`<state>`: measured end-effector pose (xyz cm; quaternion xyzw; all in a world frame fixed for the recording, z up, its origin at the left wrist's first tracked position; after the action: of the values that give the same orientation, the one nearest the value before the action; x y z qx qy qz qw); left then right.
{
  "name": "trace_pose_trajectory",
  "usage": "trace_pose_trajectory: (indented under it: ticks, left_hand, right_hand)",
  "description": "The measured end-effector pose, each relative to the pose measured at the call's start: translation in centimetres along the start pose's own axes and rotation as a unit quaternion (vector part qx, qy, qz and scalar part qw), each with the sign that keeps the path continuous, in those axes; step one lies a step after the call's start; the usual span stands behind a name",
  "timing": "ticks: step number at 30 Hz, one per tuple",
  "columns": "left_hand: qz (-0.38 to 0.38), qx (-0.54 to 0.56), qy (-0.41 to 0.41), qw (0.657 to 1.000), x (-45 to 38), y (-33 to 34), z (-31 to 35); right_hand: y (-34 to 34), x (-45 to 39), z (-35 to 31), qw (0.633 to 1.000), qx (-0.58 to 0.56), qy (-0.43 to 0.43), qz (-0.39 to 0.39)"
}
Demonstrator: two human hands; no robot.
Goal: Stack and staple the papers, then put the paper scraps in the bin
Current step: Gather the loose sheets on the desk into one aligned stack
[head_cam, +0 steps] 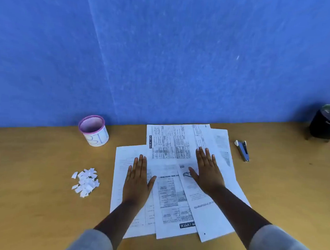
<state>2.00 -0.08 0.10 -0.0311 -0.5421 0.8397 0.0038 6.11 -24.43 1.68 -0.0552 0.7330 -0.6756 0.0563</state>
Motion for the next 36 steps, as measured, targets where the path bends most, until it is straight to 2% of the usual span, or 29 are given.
trace_pose_trajectory:
  ticks: [4, 10, 18, 36]
  left_hand:
    - [-0.006, -0.006, -0.015, 1.000, 0.5, 1.5, -0.5]
    - [-0.020, 0.004, -0.028, 0.999, 0.9, 2.5, -1.2]
    - [-0.038, -0.025, -0.033, 0.998, 1.3, 3.0, -1.8]
    - [-0.007, 0.006, -0.026, 1.000, 1.6, 2.9, -1.7]
  right_hand:
    - [1.8, 1.7, -0.2, 0.999, 0.018, -0.001, -0.040]
    - [3.7, 2.7, -0.2, 0.996, -0.019, 0.012, -0.083]
    - [4.2, 2.8, -0.1, 0.997, -0.030, 0.013, -0.066]
    - [4.8, 3.0, -0.2, 0.999, -0.022, 0.027, -0.035]
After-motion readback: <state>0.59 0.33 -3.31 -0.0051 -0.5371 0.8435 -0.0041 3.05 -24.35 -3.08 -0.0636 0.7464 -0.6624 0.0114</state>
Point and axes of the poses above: each hand's wrist, its own x-axis away from the middle knuckle, its own y-axis out of the palm, z = x × y, the point moved 2 cm from there along -x, towards the middle knuckle, and after that the axes turned 4 degrees about x, right-handed, at the moved point
